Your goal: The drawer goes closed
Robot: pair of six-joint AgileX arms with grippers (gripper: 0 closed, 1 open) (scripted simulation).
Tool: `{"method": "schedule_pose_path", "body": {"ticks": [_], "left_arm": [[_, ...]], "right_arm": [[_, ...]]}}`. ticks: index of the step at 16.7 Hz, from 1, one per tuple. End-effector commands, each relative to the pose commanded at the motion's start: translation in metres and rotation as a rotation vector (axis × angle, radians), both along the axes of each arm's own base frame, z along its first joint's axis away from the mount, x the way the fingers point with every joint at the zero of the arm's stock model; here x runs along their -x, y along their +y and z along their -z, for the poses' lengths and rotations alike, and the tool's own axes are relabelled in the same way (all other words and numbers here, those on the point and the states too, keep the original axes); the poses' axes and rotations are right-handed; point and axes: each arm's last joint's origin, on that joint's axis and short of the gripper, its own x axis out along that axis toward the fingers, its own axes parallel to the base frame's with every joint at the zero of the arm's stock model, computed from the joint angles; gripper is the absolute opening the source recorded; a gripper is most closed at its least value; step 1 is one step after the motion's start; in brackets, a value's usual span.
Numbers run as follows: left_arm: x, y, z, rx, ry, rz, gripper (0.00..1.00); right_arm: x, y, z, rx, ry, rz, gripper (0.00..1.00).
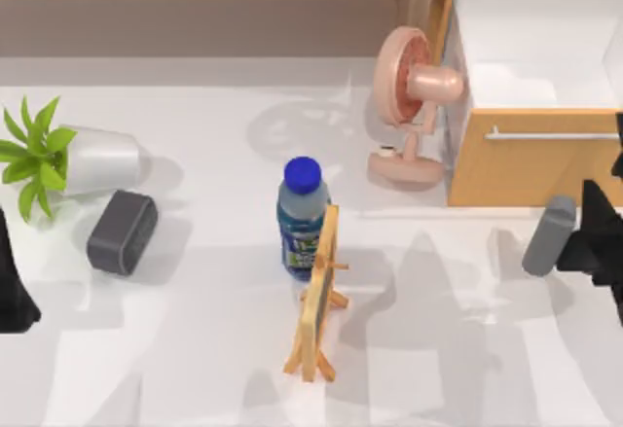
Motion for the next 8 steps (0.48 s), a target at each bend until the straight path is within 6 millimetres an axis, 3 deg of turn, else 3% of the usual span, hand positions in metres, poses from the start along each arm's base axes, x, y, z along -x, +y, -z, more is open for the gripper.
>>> {"method": "schedule_pose_path", "body": {"ticks": [8], "left_arm": [[0.0,0.0,0.0,0.0,0.0,0.0,1.0]], "right_arm": [[-0.023,0.0,0.0,0.0,0.0,0.0,1.0]]}}
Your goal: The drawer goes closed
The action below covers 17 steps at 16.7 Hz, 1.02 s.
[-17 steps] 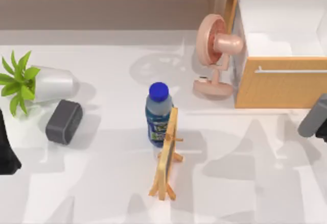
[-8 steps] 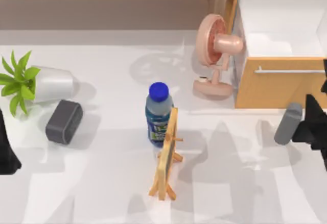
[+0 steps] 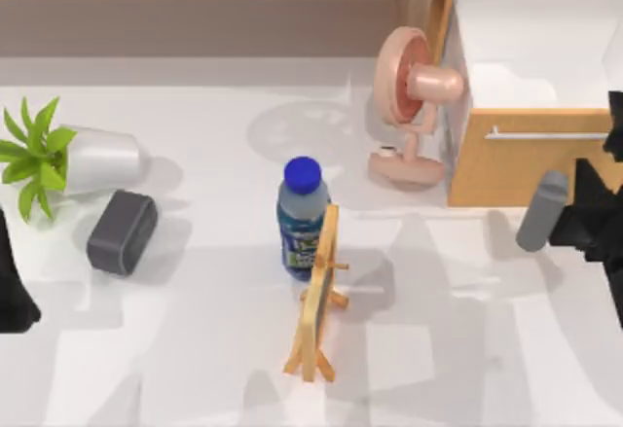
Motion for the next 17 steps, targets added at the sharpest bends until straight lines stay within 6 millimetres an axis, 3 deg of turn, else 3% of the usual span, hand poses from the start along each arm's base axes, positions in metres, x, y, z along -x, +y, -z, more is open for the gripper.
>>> {"method": "schedule_pose_path", "body": {"ticks": [4,17], "left_arm": [[0.0,0.0,0.0,0.0,0.0,0.0,1.0],[0.0,0.0,0.0,0.0,0.0,0.0,1.0]], "right_arm": [[-0.0017,0.0,0.0,0.0,0.0,0.0,1.0],[-0.0017,0.0,0.0,0.0,0.0,0.0,0.02]]}}
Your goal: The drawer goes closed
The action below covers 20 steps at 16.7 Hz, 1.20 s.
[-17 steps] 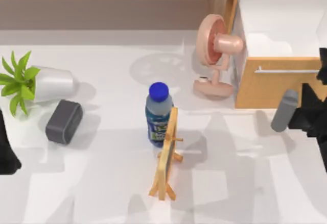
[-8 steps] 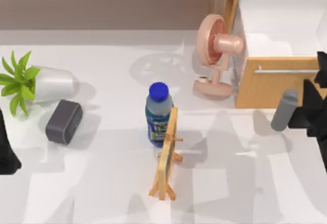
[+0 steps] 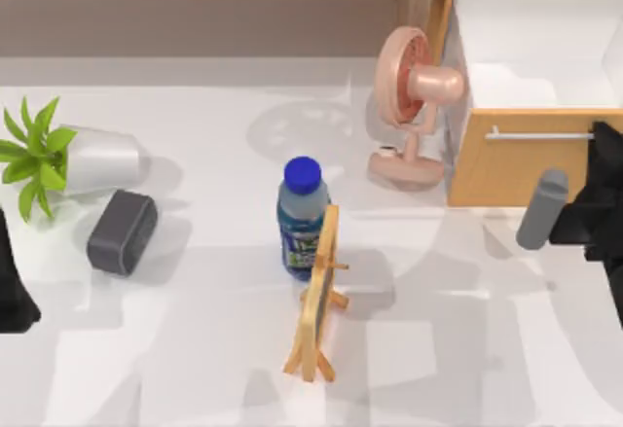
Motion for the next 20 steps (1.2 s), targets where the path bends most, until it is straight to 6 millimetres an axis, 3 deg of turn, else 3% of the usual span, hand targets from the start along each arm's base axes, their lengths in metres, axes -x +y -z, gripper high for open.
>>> {"method": "schedule_pose_path", "body": {"ticks": [11,20], "left_arm": [[0.0,0.0,0.0,0.0,0.0,0.0,1.0],[0.0,0.0,0.0,0.0,0.0,0.0,1.0]], "right_arm": [[-0.003,0.0,0.001,-0.002,0.003,-0.001,0.0],[-0.061,0.0,0.001,-0.001,0.007,-0.001,0.0]]}}
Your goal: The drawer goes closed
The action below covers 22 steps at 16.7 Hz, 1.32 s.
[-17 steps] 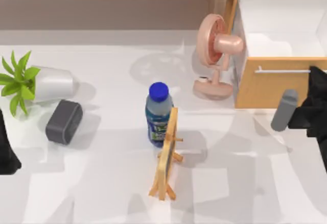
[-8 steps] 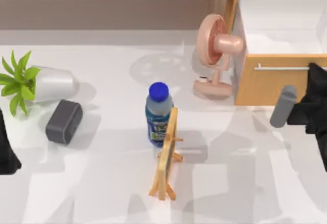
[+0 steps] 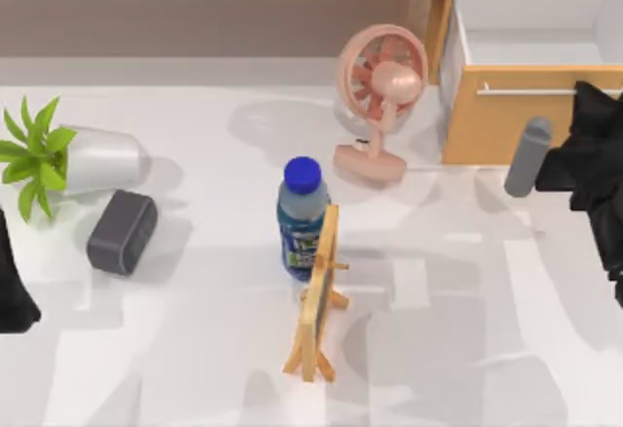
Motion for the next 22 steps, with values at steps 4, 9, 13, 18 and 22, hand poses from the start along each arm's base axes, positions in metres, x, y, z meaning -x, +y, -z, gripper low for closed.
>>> {"method": "schedule_pose_path", "body": {"ticks": [4,9,13,18,22], "left_arm": [[0.0,0.0,0.0,0.0,0.0,0.0,1.0],[0.0,0.0,0.0,0.0,0.0,0.0,1.0],[0.0,0.0,0.0,0.0,0.0,0.0,1.0],[0.0,0.0,0.0,0.0,0.0,0.0,1.0],[0.0,0.0,0.0,0.0,0.0,0.0,1.0]], "right_arm": [[0.0,0.0,0.0,-0.001,0.002,-0.001,0.0],[-0.021,0.001,-0.001,0.0,-0.006,-0.002,0.0],[-0.051,0.0,0.0,-0.001,-0.001,-0.001,0.0],[-0.064,0.0,0.0,-0.001,0.002,-0.001,0.0],[-0.065,0.0,0.0,-0.003,0.002,-0.001,0.0]]}}
